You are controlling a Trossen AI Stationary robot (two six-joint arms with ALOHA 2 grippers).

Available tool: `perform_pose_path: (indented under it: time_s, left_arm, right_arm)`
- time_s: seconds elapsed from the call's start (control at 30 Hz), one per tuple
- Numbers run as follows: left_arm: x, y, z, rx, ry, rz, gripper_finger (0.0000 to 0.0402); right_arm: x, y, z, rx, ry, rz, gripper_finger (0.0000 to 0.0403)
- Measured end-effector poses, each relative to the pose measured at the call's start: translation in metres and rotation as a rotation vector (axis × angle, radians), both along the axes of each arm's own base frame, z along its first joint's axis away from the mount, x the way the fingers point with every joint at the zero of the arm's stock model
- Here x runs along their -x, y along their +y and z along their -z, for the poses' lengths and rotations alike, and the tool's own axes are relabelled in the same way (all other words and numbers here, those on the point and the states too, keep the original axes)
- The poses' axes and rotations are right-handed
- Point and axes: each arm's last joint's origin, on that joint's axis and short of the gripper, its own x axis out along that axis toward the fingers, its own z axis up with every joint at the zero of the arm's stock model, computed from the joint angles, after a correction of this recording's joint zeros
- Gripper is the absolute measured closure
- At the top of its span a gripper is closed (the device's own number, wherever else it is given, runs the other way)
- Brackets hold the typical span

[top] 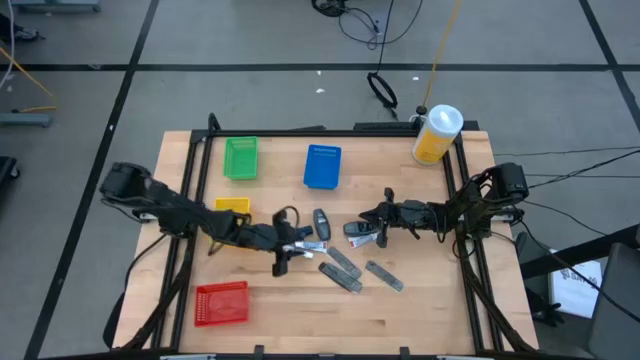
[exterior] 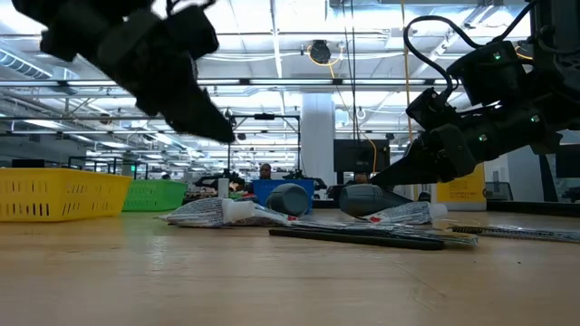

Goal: Pick & Place Travel size toiletries
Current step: Put the white toothpaste in the blue basket

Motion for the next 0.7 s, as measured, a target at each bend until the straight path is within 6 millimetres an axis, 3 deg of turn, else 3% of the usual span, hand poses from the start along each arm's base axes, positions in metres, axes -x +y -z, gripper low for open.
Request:
perform_pose_path:
  time_s: [0.13, 0.3, 0.7]
  left_arm:
    - [-0.006, -0.002, 0.022, 0.004, 0.062, -0.001, 0.0188]
    - [-0.003, -0.004, 0.032, 0.037, 0.142, -0.003, 0.0176]
    - [0.000, -0.010, 0.053, -0.037, 0.236, -0.011, 0.0260]
  right_arm:
    - [0.000, 0.000, 0.000, 0.000, 0.000, 0.000, 0.0399]
    - [0.000, 0.000, 0.000, 0.000, 0.000, 0.000, 0.0399]
    - [0.000, 0.000, 0.000, 0.000, -0.001, 0.000, 0.0399]
